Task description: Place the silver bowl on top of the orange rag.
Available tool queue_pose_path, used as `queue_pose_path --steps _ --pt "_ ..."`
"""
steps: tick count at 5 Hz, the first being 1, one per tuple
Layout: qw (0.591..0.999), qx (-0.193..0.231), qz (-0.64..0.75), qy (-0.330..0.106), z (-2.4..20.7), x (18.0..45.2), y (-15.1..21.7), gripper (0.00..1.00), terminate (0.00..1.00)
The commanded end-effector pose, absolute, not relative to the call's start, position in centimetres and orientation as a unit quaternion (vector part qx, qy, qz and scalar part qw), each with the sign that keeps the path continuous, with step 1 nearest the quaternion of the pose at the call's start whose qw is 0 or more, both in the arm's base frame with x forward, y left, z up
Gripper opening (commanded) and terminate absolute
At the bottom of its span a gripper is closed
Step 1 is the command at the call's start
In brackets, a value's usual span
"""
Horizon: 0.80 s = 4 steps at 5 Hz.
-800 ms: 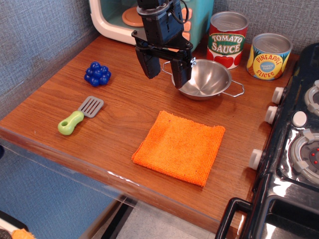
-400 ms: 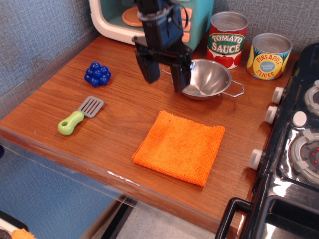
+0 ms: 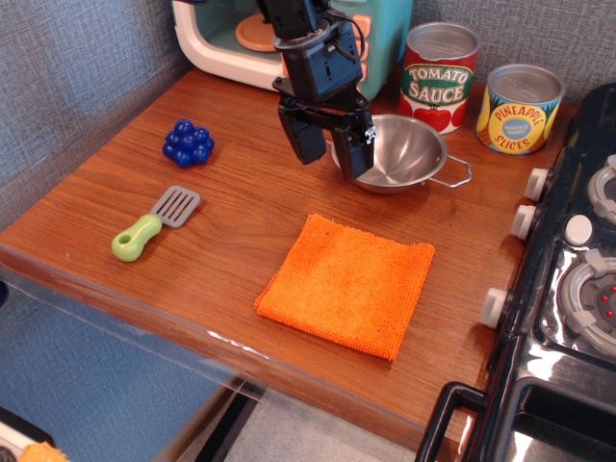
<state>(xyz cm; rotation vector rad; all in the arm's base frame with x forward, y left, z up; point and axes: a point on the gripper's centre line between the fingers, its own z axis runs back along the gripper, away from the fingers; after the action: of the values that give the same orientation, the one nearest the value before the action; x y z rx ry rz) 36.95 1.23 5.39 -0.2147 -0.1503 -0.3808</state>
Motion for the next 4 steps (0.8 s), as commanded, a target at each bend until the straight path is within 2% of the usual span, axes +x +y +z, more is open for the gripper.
queue_pose_path --steps 1,2,4 --pt "0.944 -0.015 -0.31 -0.107 6.4 40.1 -0.7 1.0 0.0" --pt "0.934 -0.015 -0.344 -0.096 5.7 40.6 -2.4 1.0 0.0" --pt "0.924 -0.094 -0.353 -0.117 7.5 40.5 -2.6 1.0 0.0"
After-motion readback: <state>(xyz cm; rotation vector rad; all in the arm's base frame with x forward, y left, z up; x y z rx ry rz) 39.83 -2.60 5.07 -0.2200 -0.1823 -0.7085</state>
